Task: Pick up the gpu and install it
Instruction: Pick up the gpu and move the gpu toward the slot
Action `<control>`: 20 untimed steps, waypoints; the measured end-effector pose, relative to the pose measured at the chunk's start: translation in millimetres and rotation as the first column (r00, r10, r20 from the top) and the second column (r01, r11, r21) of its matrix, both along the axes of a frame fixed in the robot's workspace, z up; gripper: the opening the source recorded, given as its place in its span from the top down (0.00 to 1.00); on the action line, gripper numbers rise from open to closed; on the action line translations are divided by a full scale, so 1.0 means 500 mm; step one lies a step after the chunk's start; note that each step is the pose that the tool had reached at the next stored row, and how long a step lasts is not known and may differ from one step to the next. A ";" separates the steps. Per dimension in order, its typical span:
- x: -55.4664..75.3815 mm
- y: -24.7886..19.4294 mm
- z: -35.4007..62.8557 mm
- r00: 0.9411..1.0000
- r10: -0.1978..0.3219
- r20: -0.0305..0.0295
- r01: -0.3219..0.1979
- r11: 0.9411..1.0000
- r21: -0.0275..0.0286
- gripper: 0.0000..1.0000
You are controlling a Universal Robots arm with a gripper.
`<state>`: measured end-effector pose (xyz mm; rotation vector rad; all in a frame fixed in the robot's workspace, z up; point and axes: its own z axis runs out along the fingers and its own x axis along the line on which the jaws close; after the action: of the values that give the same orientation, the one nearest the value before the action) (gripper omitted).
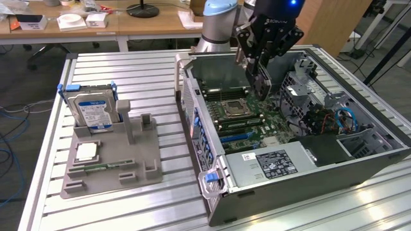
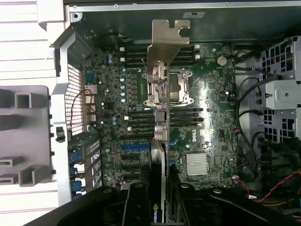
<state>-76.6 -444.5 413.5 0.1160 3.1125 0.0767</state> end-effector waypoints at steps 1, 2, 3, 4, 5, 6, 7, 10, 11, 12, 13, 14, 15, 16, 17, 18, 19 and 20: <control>0.002 0.0000 0.000 1.000 0.000 0.000 0.000 1.000 0.000 0.74; 0.004 0.0000 0.000 1.000 0.000 0.000 0.000 1.000 0.000 0.74; 0.005 0.0000 0.000 1.000 0.000 0.000 0.000 1.000 0.000 0.74; 0.007 0.0000 0.000 1.000 0.000 0.000 0.000 1.000 0.000 0.74; 0.009 0.0000 0.000 1.000 0.000 0.000 0.000 1.000 0.000 0.74; 0.011 0.0000 0.000 1.000 0.000 0.000 0.000 1.000 0.000 0.74; 0.013 0.0001 0.000 1.000 0.000 0.000 0.000 1.000 0.000 0.74; 0.018 0.0001 0.000 1.000 0.000 0.000 0.000 1.000 0.000 0.74; 0.020 0.0001 0.000 1.000 0.000 0.000 0.000 1.000 0.000 0.74; 0.021 0.0001 0.000 1.000 0.000 0.000 0.000 1.000 0.000 0.74; 0.023 0.0001 0.000 1.000 0.000 0.000 0.000 1.000 0.000 0.74; 0.026 0.0001 0.000 1.000 0.000 0.000 0.000 1.000 0.000 0.74; 0.027 0.0001 0.000 1.000 0.000 0.000 0.000 1.000 0.000 0.74; 0.029 0.0001 0.000 1.000 0.000 0.000 0.000 1.000 0.000 0.74; 0.031 0.0001 0.000 1.000 0.000 0.000 0.000 1.000 0.000 0.74; 0.034 0.0002 0.000 1.000 0.000 0.000 0.000 1.000 0.000 0.74; 0.037 0.0002 0.000 1.000 0.000 0.000 0.000 1.000 0.000 0.74; 0.039 0.0001 0.000 1.000 0.000 0.000 0.000 1.000 0.000 0.74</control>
<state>-57.0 -444.5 413.5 0.1158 3.1125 0.0767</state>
